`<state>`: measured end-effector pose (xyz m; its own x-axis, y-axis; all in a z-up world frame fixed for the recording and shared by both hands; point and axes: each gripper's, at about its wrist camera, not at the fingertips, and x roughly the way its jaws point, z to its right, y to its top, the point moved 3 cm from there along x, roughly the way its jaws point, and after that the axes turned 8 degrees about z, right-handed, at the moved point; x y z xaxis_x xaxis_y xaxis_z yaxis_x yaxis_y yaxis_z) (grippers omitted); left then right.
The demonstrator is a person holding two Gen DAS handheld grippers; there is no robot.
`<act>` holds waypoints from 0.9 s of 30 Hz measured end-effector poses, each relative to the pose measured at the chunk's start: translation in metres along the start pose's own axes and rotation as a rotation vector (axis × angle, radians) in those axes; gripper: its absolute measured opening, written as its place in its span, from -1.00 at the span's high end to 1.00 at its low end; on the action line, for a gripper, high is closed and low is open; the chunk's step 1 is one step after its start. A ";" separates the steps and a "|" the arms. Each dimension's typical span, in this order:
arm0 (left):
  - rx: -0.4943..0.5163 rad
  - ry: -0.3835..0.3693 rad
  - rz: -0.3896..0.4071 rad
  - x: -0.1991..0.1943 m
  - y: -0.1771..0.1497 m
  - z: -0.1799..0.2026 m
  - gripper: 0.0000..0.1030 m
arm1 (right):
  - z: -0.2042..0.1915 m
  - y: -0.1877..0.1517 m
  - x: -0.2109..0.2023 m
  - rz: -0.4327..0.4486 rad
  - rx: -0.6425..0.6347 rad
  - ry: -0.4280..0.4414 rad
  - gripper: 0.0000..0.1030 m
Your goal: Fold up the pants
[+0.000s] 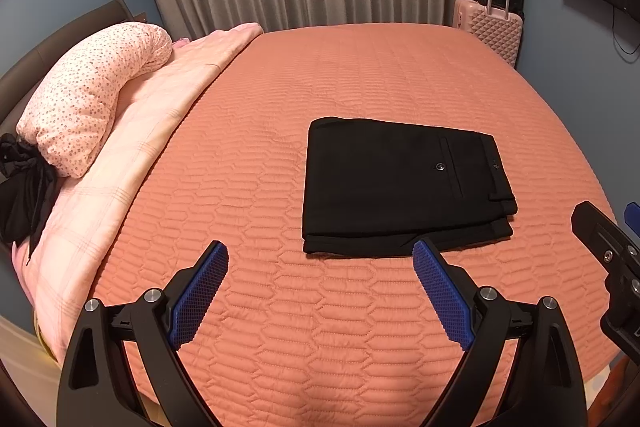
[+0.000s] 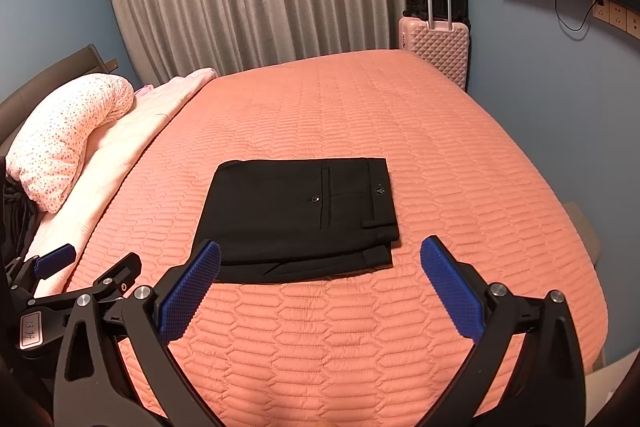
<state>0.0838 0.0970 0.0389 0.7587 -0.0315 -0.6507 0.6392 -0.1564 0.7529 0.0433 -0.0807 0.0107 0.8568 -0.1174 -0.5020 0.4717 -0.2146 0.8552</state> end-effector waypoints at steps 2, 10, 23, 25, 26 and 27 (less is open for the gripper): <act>0.004 -0.001 0.000 0.000 -0.001 0.000 -0.78 | 0.000 0.000 0.001 0.000 0.000 0.000 -0.91; 0.004 0.003 -0.002 0.001 0.000 0.003 -0.78 | 0.000 -0.001 0.001 -0.001 0.004 0.000 -0.91; 0.008 0.001 -0.004 0.002 0.001 0.003 -0.78 | -0.002 -0.005 0.001 -0.005 0.007 -0.002 -0.91; 0.005 -0.002 -0.004 0.001 0.001 0.003 -0.78 | -0.002 -0.005 0.000 -0.005 0.009 0.000 -0.91; 0.004 -0.002 -0.004 0.001 0.001 0.003 -0.78 | -0.003 -0.006 0.000 -0.005 0.009 -0.002 -0.91; 0.004 -0.001 -0.003 0.001 0.001 0.003 -0.78 | -0.003 -0.006 0.000 -0.005 0.008 -0.003 -0.91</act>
<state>0.0854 0.0938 0.0387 0.7570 -0.0317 -0.6526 0.6406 -0.1606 0.7509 0.0408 -0.0767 0.0061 0.8540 -0.1192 -0.5065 0.4740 -0.2233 0.8518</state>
